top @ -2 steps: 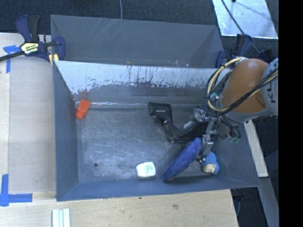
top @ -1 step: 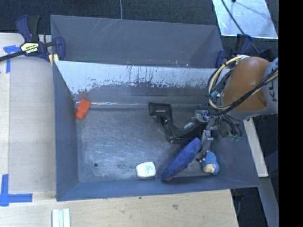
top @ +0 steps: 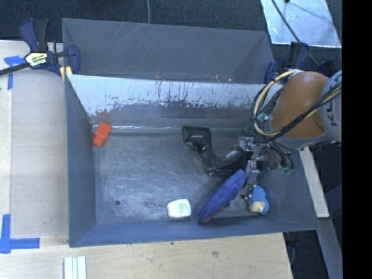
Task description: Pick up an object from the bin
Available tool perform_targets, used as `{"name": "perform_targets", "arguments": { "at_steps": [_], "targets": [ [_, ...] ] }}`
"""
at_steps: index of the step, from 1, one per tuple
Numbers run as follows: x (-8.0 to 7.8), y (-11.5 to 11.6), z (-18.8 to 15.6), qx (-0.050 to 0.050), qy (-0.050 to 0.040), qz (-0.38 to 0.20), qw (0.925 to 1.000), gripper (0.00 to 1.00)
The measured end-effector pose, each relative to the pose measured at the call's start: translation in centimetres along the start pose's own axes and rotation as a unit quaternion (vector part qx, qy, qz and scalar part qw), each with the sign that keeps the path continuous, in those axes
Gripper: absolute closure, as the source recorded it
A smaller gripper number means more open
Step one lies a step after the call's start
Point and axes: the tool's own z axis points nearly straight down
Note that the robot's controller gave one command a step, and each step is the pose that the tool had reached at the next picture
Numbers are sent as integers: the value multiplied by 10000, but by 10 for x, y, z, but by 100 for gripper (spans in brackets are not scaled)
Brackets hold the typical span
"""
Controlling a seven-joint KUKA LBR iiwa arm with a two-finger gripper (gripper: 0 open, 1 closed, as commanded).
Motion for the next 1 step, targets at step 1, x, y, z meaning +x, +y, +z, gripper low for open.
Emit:
{"name": "perform_targets", "arguments": {
  "at_steps": [1],
  "targets": [
    [-5,-12,-12,-38,38,25,10000,100]
  ]
}}
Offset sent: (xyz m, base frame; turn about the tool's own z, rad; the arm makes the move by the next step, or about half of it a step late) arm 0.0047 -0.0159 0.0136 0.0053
